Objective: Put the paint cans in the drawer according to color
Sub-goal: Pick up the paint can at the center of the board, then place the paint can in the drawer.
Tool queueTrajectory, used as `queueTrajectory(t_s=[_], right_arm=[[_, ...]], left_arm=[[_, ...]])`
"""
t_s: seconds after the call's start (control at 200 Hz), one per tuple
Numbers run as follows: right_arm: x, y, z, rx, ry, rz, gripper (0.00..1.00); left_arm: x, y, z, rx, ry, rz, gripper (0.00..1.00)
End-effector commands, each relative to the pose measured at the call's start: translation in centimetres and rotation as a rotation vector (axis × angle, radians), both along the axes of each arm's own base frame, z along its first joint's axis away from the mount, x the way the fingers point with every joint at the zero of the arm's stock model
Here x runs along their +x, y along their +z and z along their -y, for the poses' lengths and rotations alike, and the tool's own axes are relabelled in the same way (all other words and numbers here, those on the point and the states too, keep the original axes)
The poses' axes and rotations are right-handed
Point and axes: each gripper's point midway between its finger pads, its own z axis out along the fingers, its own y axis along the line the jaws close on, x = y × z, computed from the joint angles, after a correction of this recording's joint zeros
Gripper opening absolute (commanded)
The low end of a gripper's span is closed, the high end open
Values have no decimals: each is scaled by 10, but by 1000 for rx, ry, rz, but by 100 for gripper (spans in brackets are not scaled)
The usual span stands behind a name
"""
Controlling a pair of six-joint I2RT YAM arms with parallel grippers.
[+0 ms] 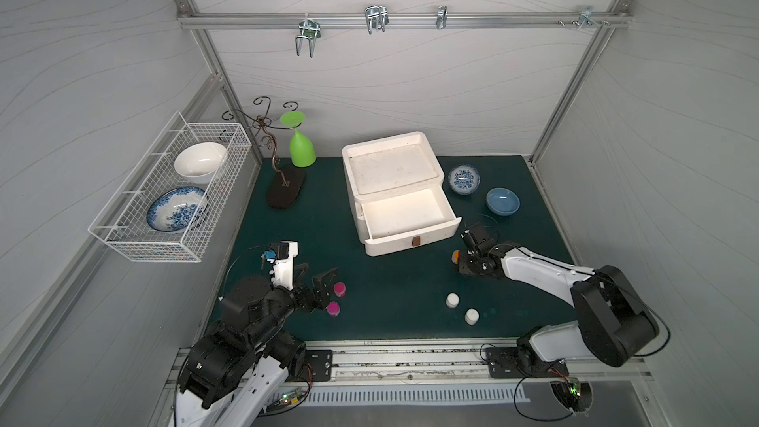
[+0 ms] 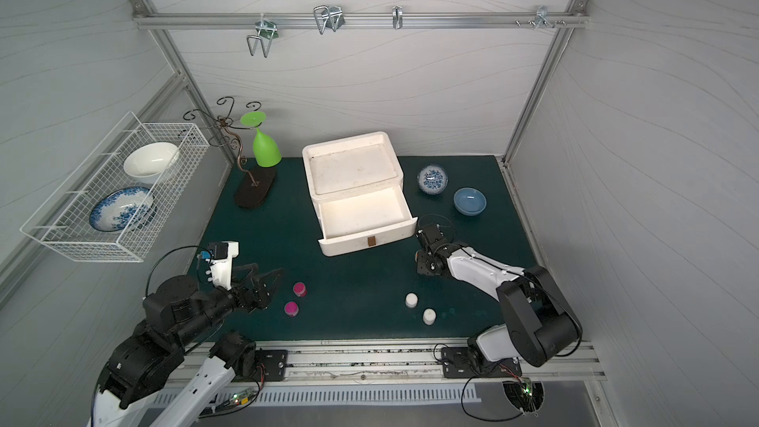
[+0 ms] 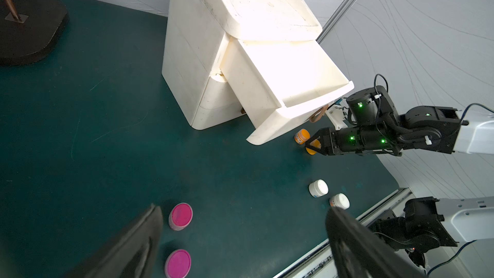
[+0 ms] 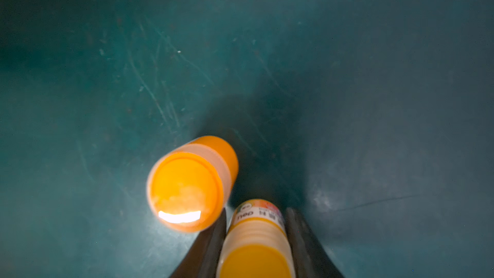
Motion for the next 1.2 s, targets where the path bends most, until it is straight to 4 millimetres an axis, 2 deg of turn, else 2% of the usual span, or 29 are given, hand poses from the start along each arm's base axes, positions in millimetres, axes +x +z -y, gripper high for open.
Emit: queueTrajectory(t_s=[0.0,0.2,0.255,0.305,0.445,0.515,0.58,0.68,0.976,1.066,1.196], right_arm=[[1,27,14,-49,-25,62,28],[-5,91,41,-117,-44,188,28],[-6,115,46,-126,-42,235,28],[-7,140,43,-106,-20,284,28],[-11,224,11,-80,95,430,28],[-13,255,-15,-86,173,478,28],[-13,273,-42,-73,242,499,28],[-7,276,-82,-44,324,483,29],[4,240,-189,19,490,393,29],[7,229,-213,22,519,381,29],[14,215,-234,22,545,371,29]], left_arm=[[1,9,-1,-15,11,28,99],[1,9,0,-15,4,28,100],[1,9,0,-16,2,30,99],[1,9,1,-16,0,28,99],[0,10,3,-22,-15,32,99],[0,10,5,-24,-25,31,99],[-1,10,6,-27,-32,32,99],[-1,10,6,-26,-31,32,100],[-1,10,5,-25,-28,33,100],[0,9,5,-25,-28,31,100],[-1,10,5,-27,-28,33,100]])
